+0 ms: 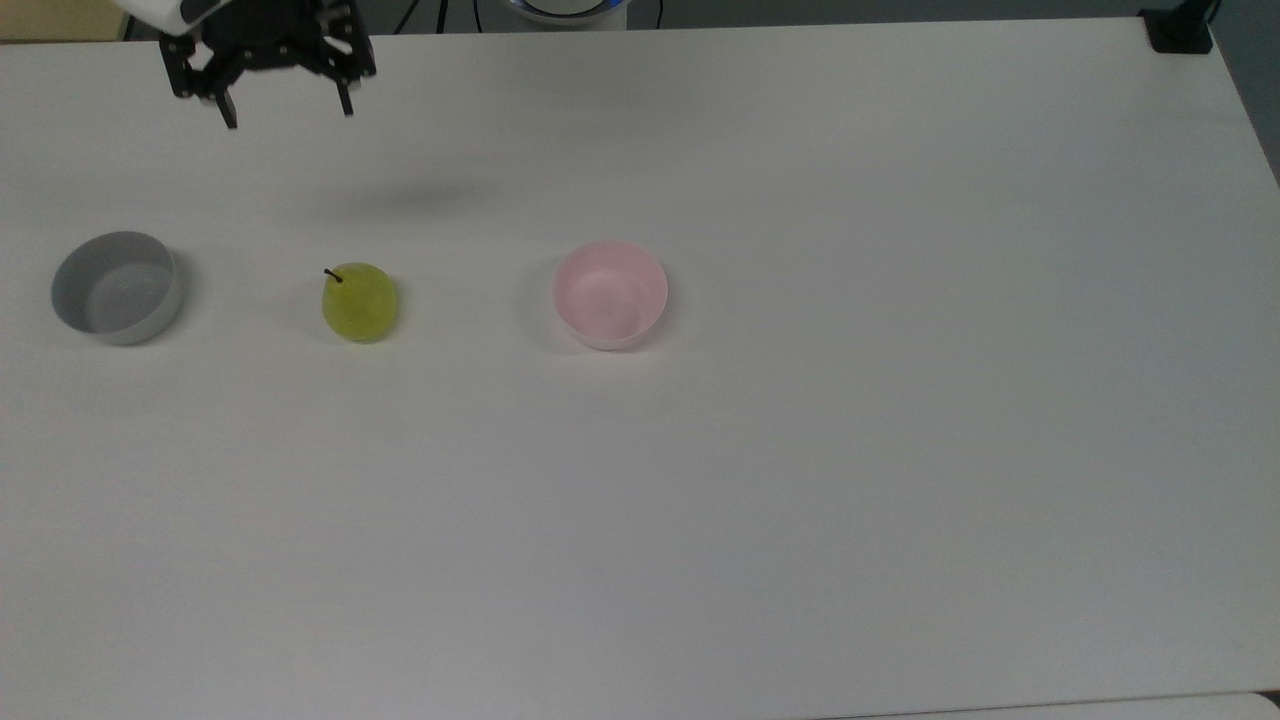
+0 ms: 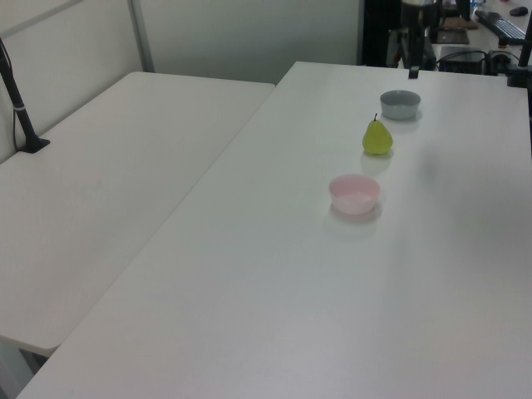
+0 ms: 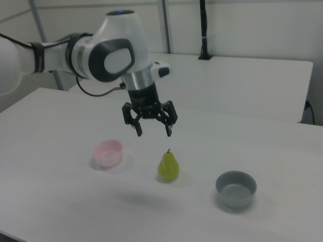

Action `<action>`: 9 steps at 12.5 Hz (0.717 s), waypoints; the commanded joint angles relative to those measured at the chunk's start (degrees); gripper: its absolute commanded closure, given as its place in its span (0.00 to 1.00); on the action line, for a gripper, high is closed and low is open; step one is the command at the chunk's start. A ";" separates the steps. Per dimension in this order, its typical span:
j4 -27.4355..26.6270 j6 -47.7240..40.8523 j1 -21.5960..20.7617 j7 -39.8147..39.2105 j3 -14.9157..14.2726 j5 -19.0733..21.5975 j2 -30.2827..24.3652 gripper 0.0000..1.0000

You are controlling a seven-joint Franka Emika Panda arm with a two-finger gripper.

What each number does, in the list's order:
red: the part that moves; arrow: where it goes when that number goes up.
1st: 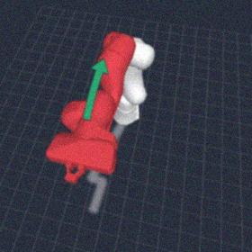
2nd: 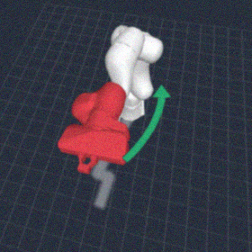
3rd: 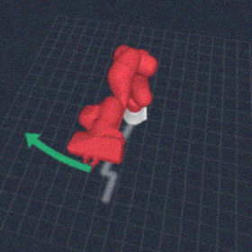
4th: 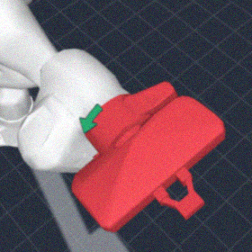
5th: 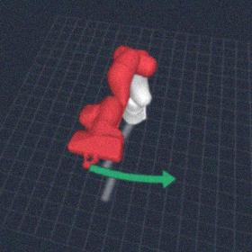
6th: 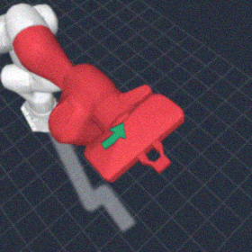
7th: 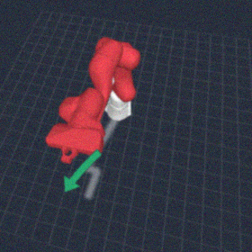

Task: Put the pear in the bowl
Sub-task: 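Lower the open gripper over the green pear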

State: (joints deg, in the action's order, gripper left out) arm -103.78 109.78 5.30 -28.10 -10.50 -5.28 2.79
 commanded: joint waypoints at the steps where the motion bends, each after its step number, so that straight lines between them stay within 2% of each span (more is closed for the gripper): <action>1: -4.15 9.38 -0.29 6.65 0.04 2.28 3.60 0.00; 5: -4.15 16.23 -0.82 8.94 0.04 6.67 9.15 0.00; 9: -4.06 19.50 -1.43 9.73 0.13 7.30 13.02 0.00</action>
State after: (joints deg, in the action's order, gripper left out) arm -107.43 127.04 4.88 -19.70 -10.18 1.26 14.56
